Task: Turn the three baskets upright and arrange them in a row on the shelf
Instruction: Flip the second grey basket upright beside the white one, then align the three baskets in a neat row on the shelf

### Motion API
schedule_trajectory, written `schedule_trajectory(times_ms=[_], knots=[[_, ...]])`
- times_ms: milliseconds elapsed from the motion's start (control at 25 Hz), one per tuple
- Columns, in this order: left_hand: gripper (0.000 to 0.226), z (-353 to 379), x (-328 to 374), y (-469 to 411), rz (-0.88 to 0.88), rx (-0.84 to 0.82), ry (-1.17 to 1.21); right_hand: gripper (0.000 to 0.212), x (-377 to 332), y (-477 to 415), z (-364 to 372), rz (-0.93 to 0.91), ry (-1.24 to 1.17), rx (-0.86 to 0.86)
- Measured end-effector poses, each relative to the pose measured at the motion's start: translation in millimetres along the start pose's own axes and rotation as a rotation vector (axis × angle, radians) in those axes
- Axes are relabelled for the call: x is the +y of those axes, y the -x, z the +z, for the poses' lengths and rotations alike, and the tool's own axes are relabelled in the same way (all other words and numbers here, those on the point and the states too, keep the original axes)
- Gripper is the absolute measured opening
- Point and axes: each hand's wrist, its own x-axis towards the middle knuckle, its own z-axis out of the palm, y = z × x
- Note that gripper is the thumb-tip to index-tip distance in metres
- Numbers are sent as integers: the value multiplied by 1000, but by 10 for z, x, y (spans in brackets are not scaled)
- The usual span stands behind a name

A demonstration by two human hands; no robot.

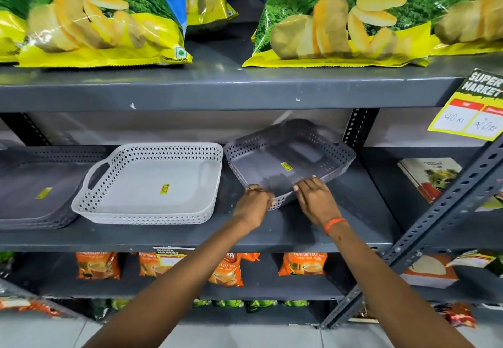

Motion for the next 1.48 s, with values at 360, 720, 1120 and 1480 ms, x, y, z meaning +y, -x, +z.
schedule_trajectory(times_ms=[360,720,1120,1480], knots=[[27,-160,-508,416,66,64,-218,53,-628,248,-97,-39,5,-123],[31,-205,-657,553,45,1,-264,51,-925,321,-171,0,-13,-161],[31,-469,-884,689,191,89,-72,38,-1471,26,-401,186,-81,-324],[36,-1217,-2576,1001,58,293,52,41,-2524,-886,55,472,-228,-133]])
